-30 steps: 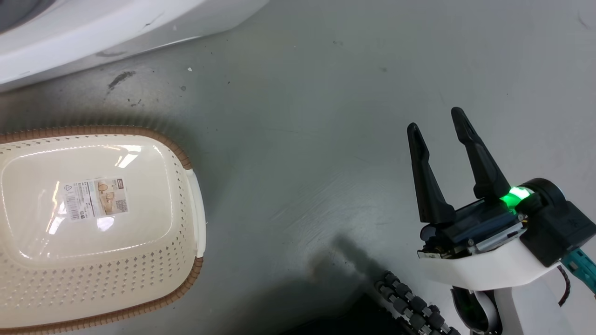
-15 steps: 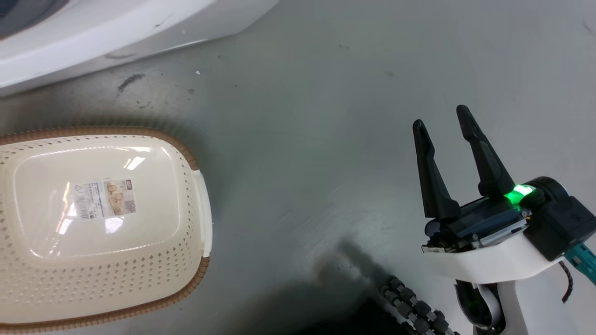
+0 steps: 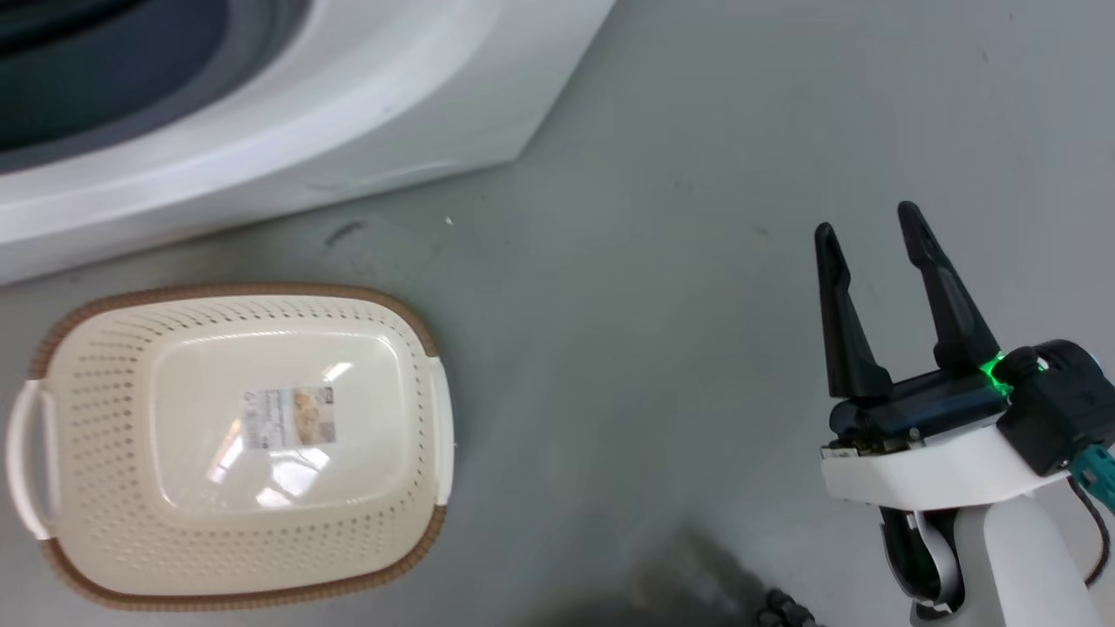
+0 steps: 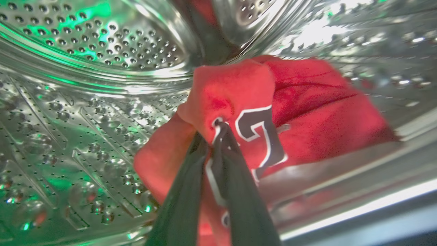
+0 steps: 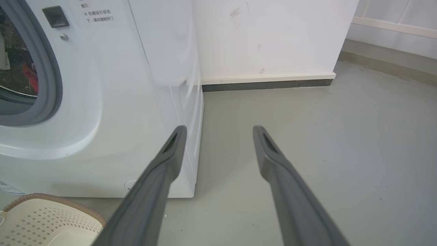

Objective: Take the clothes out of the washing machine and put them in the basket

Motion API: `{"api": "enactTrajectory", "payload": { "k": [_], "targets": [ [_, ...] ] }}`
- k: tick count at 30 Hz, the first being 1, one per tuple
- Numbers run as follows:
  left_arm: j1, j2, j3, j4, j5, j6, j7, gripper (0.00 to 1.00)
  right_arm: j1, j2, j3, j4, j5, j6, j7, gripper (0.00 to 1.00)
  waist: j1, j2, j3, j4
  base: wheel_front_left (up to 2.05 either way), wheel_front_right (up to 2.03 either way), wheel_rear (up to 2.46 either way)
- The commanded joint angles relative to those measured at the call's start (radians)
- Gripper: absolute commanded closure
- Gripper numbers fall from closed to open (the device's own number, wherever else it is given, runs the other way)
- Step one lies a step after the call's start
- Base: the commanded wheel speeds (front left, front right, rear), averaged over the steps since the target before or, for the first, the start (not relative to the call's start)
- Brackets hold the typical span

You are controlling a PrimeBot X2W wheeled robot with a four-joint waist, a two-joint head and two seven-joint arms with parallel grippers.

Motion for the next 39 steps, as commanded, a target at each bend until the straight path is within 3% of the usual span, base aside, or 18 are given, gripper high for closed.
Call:
{"api": "enactTrajectory", "payload": {
  "k": [1,8,12,17,24,29,34,39],
  "targets": [
    [0.025,-0.021,0.000,0.000,-0.005,0.002,-0.022,1.00,0.015,0.000,-0.009,0.005,-0.007,-0.001,-0.002,0.00,0.0000,0.0000,-0.073,0.043,0.00,0.00,0.00],
    [0.217,-0.103,-0.025,-0.067,-0.044,0.002,-0.247,1.00,0.057,0.000,-0.022,0.031,-0.064,-0.001,-0.002,0.00,0.0000,0.0000,-0.232,0.107,0.00,0.00,0.00],
    [0.334,-0.120,-0.015,-0.152,-0.048,0.018,-0.297,1.00,0.066,0.000,-0.052,0.040,-0.093,-0.001,-0.002,0.00,0.0000,0.0000,-0.306,0.143,0.00,0.00,0.00],
    [0.482,-0.135,0.062,-0.345,-0.069,0.068,-0.305,1.00,0.089,0.001,-0.093,0.055,-0.126,-0.001,-0.002,0.00,0.0000,0.0000,-0.387,0.187,0.00,0.00,0.00],
    [0.705,-0.133,0.172,-0.702,-0.008,0.165,-0.305,1.00,0.128,0.000,-0.117,0.069,-0.138,-0.001,-0.002,0.00,0.0000,0.0000,-0.470,0.231,0.00,0.00,0.00],
    [0.853,-0.121,0.198,-0.893,0.019,0.205,-0.303,1.00,0.147,0.000,-0.116,0.076,-0.137,-0.001,-0.002,0.00,0.0000,0.0000,-0.501,0.243,0.00,0.00,0.00],
    [1.012,-0.095,0.195,-0.985,0.014,0.236,-0.303,1.00,0.167,0.000,-0.115,0.085,-0.130,-0.001,-0.002,0.00,0.0000,0.0000,-0.530,0.243,0.00,0.00,0.00],
    [1.136,-0.108,0.160,-0.986,-0.008,0.247,-0.291,1.00,0.180,0.000,-0.122,0.086,-0.131,-0.001,-0.002,0.00,0.0000,0.0000,-0.535,0.245,0.00,0.00,0.00]
  ]
}}
